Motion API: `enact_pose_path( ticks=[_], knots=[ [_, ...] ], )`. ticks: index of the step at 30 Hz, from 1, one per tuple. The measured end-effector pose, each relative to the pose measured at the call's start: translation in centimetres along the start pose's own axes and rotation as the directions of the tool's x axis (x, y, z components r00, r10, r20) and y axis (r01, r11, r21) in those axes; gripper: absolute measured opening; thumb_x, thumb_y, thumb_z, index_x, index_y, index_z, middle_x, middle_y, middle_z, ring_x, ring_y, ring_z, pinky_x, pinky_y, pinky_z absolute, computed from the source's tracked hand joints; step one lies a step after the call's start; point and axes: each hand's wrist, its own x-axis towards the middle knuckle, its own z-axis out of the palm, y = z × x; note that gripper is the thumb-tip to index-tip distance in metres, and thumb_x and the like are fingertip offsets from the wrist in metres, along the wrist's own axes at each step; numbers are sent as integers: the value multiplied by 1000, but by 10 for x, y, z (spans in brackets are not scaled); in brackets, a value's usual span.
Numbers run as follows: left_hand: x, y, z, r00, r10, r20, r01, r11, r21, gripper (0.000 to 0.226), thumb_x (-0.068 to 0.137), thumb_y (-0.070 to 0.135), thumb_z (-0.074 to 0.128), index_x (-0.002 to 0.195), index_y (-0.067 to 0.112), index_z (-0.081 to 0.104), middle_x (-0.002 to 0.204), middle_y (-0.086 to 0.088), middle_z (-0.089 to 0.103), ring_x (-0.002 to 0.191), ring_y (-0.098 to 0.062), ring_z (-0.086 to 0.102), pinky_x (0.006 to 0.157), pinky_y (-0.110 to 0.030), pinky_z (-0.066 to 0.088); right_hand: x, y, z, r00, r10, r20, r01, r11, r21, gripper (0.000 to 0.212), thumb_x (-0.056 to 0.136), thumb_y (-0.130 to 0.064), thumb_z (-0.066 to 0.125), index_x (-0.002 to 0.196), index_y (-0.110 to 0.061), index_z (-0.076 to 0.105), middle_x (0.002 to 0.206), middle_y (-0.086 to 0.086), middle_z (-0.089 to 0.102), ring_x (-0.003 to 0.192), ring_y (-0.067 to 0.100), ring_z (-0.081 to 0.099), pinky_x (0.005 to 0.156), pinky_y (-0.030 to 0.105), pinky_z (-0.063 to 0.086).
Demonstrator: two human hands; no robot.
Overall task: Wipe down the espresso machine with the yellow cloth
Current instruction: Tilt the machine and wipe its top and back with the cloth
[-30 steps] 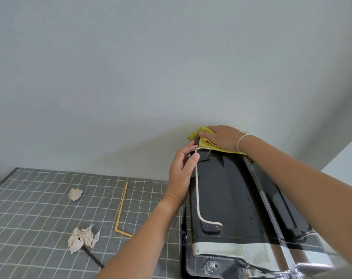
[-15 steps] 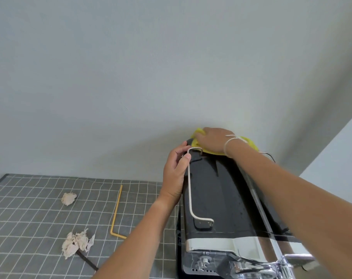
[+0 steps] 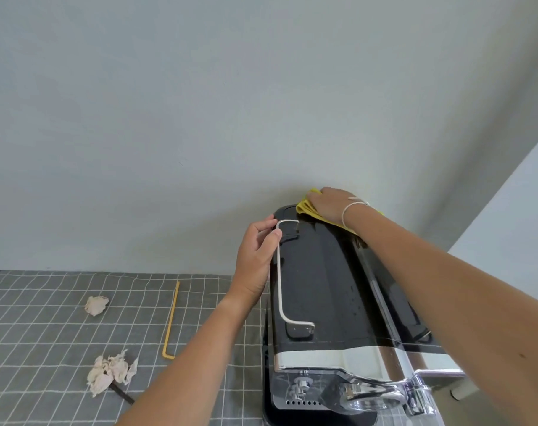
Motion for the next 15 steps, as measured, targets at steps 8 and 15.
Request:
enact_pose_path(
  ticks=[8,15],
  knots=[
    [-5,3,5,998,-2,-56,1,1000,-26,13,92,10,50,105,8,54,115,11,53,91,16,56,75,-2,44,-15,5,-11,939,-228,257,198,970,139,36,87,-38,54,119,-35,37,109,0,47,100,24,46,91,39,36],
    [-7,5,5,999,-40,-34,38,997,-70,13,93,10,47,106,4,49,109,20,51,81,23,57,69,-4,45,-2,-16,-15,904,-253,344,279,960,-26,60,79,-60,57,128,-33,35,125,-3,46,113,23,45,103,41,34]
  ],
)
